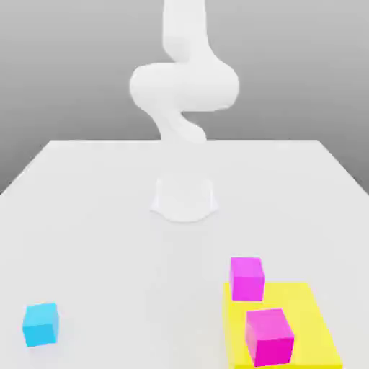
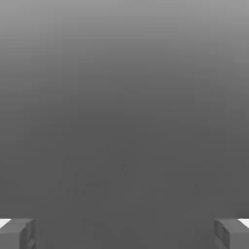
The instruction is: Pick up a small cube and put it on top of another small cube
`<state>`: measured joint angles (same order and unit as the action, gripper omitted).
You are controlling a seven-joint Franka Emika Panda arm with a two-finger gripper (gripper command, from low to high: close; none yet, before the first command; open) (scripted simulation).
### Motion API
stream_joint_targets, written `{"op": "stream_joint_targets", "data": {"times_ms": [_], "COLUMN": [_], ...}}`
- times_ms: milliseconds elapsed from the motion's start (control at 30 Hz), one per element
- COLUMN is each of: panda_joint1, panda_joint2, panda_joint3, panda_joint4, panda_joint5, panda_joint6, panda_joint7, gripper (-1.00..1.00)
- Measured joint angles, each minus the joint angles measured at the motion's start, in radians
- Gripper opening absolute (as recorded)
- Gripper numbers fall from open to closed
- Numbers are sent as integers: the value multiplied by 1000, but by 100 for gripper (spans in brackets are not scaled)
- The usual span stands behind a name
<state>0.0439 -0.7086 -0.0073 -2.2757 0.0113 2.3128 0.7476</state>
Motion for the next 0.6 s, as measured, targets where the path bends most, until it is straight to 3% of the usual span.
{"op": "stream_joint_targets", "data": {"times_ms": [600], "panda_joint1": [226], "panda_joint2": [659], "panda_joint3": [54], "panda_joint4": [175], "panda_joint5": [69], "panda_joint6": [93], "panda_joint7": [-367], "gripper": [0]}}
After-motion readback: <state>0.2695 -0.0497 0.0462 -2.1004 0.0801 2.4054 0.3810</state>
